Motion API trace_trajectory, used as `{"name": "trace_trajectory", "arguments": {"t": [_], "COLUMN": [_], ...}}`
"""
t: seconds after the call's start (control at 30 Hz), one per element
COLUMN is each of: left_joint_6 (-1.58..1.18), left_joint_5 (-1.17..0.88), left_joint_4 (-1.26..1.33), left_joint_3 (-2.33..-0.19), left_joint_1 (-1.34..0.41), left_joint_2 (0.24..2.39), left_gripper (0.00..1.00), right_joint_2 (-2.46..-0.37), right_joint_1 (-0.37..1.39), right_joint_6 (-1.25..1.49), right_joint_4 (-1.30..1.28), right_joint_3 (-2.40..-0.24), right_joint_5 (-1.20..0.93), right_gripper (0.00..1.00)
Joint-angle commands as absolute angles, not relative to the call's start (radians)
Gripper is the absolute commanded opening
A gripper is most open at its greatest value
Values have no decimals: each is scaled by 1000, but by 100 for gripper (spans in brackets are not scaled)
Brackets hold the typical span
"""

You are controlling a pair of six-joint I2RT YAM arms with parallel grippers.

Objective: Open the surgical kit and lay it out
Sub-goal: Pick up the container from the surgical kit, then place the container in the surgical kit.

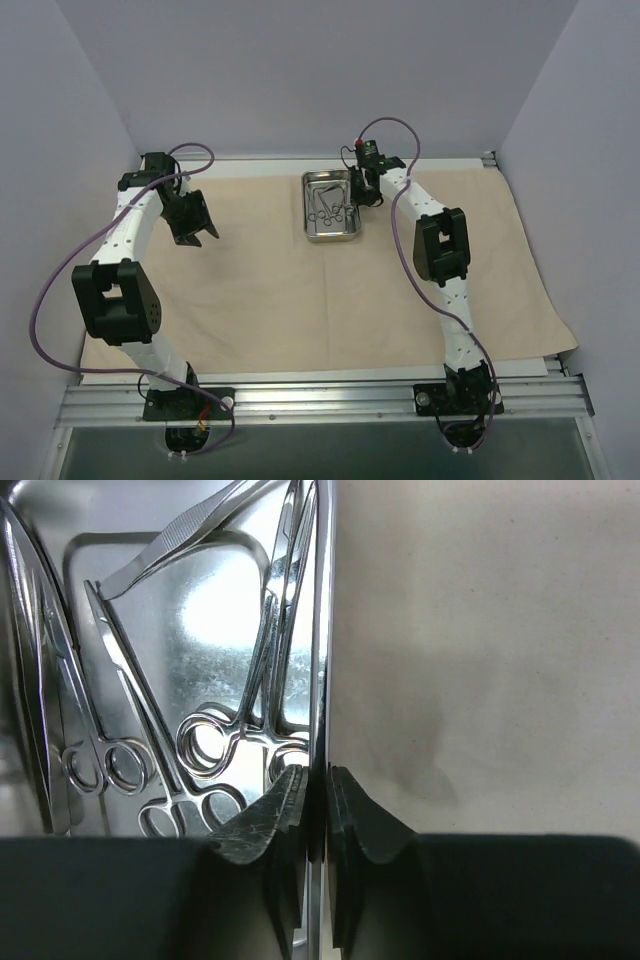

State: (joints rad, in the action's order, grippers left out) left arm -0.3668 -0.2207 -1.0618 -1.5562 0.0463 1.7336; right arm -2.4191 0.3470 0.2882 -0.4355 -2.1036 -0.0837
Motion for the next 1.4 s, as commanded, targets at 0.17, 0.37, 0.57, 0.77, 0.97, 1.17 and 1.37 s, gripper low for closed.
{"name": "trace_trajectory", "arguments": {"t": [0.17, 0.37, 0.57, 0.77, 0.97, 1.17, 1.37], "left_joint_6": [-374, -385, -410, -526, -607, -673, -698], "left_joint_5": [-210, -187, -225, -281, -318, -334, -305], "left_joint_4": [-1086, -1120, -1121, -1100, -1072, -1045, -1048], "left_joint_3": [-1589, -1608, -1583, -1480, -1401, -1359, -1376], "left_joint_1": [43, 43, 41, 31, -49, -135, -198], "left_joint_2": [1692, 1690, 1634, 1552, 1471, 1471, 1549], "left_gripper": [59, 59, 59, 56, 56, 58, 57], "right_joint_2": [-2367, -2243, -2094, -1956, -1933, -1951, -1971], "right_joint_1": [394, 468, 576, 676, 745, 778, 813], "right_joint_6": [310, 281, 259, 279, 322, 413, 463], "right_joint_4": [-521, -548, -525, -408, -322, -236, -227], "right_joint_3": [-2307, -2254, -2028, -1738, -1611, -1542, -1519], "right_joint_5": [-107, -132, -186, -205, -233, -230, -224], "right_gripper": [0, 0, 0, 0, 0, 0, 7]}}
